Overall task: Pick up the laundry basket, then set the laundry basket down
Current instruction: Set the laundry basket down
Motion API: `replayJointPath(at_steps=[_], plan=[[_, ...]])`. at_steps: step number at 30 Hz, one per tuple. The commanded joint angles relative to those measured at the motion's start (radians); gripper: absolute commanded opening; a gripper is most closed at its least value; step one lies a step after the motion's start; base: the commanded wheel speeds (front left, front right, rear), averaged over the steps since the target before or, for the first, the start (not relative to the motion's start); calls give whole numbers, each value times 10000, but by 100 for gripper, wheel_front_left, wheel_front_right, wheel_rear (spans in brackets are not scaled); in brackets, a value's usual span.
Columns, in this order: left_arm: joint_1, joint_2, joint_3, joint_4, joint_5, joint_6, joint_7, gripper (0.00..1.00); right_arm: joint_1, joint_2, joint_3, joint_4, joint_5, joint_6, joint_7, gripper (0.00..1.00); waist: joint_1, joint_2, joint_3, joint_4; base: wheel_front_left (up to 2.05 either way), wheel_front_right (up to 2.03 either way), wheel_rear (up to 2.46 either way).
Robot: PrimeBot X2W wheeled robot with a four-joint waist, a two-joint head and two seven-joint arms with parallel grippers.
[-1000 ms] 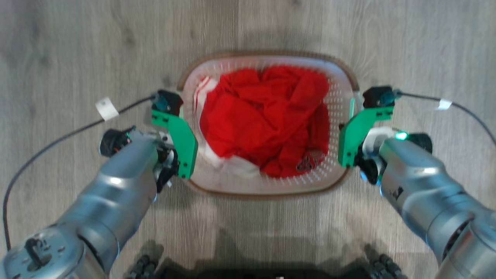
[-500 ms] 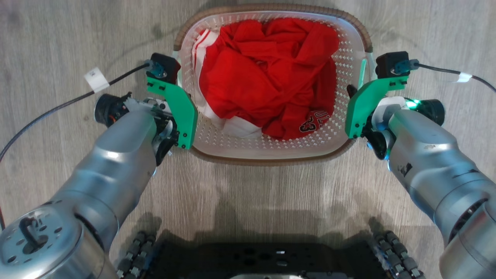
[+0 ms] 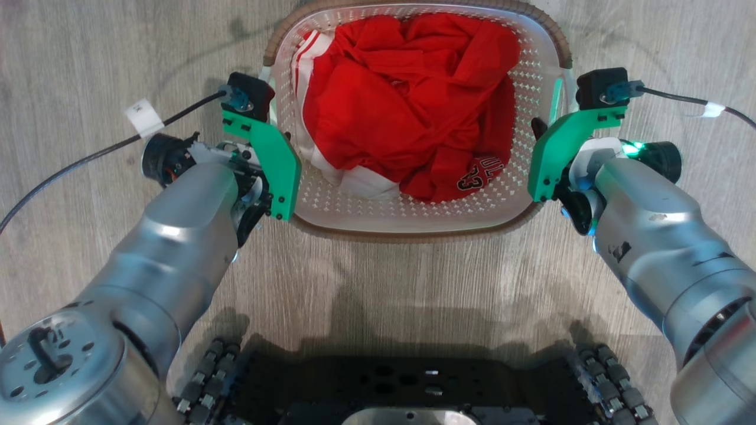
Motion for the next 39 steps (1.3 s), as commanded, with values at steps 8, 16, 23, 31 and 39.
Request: replayJointPath(at_steps=[8, 16, 23, 31, 39], plan=[[-124, -38, -3, -320, 267, -96, -205, 0, 253, -39, -350, -89, -484, 25, -6, 0, 0, -1, 143, 49, 0, 0, 0], [-151, -39, -4, -154, 145, -1, -507, 85, 328, -142, -947, -89, -941, 25, 17, 100, 0, -1, 202, 83, 0, 0, 0], [-35, -39, 107, -1, -125, 412, -652, 100, 538, -211, -1505, -89, -1488, 25, 172, 100, 0, -1, -56, 123, 0, 0, 0], [374, -39, 61, -56, -70, 442, -486, 100, 857, -129, -2140, -88, -2144, 25, 244, 100, 0, -1, -743, 161, 0, 0, 0], [1247, -39, 35, -90, -177, 466, -296, 100, 1446, 121, -2679, -88, -2697, 25, 335, 100, 0, -1, -2124, 78, 0, 0, 0]])
